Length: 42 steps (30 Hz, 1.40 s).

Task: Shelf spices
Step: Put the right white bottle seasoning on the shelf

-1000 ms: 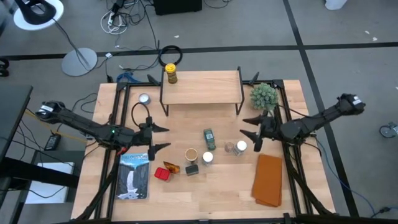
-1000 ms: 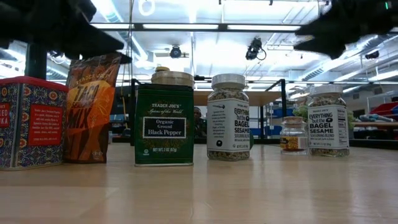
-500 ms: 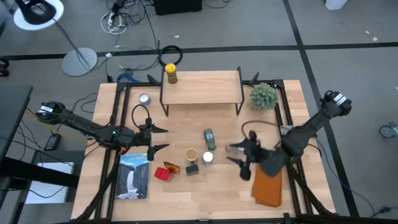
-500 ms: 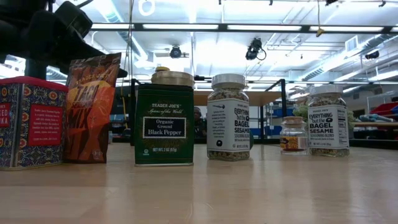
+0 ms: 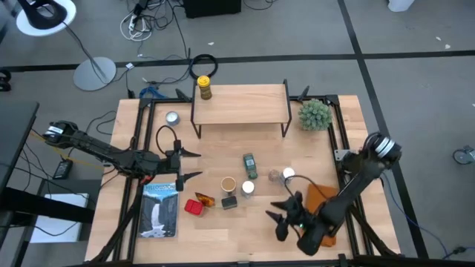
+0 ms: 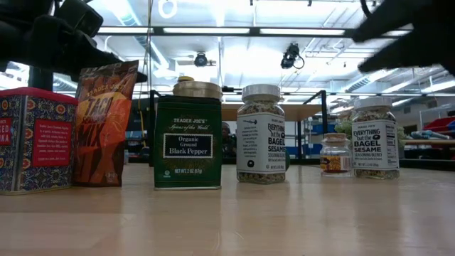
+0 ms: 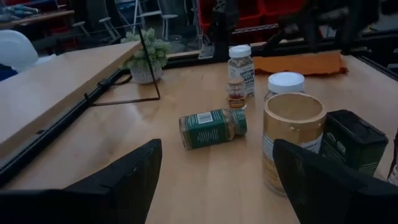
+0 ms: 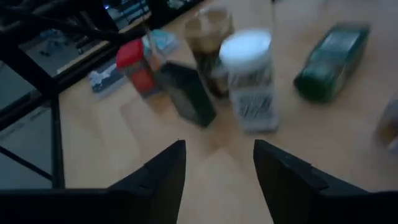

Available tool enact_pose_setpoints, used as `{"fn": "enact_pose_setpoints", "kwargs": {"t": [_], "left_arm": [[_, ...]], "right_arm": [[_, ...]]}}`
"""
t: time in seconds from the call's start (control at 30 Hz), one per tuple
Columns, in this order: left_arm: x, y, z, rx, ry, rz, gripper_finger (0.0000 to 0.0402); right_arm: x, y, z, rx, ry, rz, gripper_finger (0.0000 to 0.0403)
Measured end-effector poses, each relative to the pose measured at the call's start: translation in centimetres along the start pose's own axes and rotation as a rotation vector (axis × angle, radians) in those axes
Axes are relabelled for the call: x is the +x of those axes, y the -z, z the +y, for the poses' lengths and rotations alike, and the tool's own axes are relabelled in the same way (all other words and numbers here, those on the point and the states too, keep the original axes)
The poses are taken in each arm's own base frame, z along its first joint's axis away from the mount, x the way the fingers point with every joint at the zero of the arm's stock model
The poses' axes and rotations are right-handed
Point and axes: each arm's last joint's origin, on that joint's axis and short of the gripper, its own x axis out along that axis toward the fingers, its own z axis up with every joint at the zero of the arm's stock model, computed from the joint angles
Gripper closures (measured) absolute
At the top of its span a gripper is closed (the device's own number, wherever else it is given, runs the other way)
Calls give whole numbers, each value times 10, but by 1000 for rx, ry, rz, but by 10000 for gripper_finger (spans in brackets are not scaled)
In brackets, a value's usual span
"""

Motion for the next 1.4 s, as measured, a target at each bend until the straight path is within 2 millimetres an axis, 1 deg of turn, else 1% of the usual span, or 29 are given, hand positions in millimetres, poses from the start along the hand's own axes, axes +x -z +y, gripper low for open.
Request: {"fn": "enact_pose_setpoints", "kwargs": {"t": [0.07, 0.17, 0.27, 0.4, 0.5, 0.6, 0.73, 0.8, 0.9, 1.0, 1.07, 1.13, 1.23, 1.4], "left_arm": [[0, 0, 0, 22, 0, 1, 90], [0, 0, 0, 59, 0, 0, 90], [0, 0, 0, 64, -1, -2, 90], [0, 0, 0, 65, -1, -1, 90], [0, 0, 0, 65, 0, -1, 90], [0, 0, 0, 66, 0, 1, 90], [0, 0, 0, 67, 0, 3, 90], [0, 0, 0, 67, 0, 3, 90], [0, 0, 0, 66, 0, 3, 90], [0, 0, 0, 65, 0, 3, 90], [0, 0, 0, 66, 0, 4, 90], [0, 0, 0, 66, 0, 3, 90], [0, 0, 0, 66, -1, 2, 90], [0, 0, 0, 64, -1, 2, 90]], "right_arm": [[6, 13, -1, 18, 10, 1, 218], [15, 24, -7, 38, 51, -2, 223], [24, 28, -16, 28, 112, -8, 226], [29, 26, -32, -10, 219, -4, 228], [28, 24, -48, -16, 340, 68, 229], [22, 23, -62, 2, 476, 134, 229], [8, 19, -76, 13, 613, 114, 230], [8, 18, -76, 34, 637, 151, 230], [10, 16, -73, 65, 642, 160, 231], [9, 13, -60, 89, 565, 110, 231], [8, 9, -50, 66, 507, 66, 231], [7, 6, -47, 51, 503, 63, 232], [10, 1, -49, 37, 540, 54, 232], [16, -12, -63, 4, 690, 54, 233]]}}
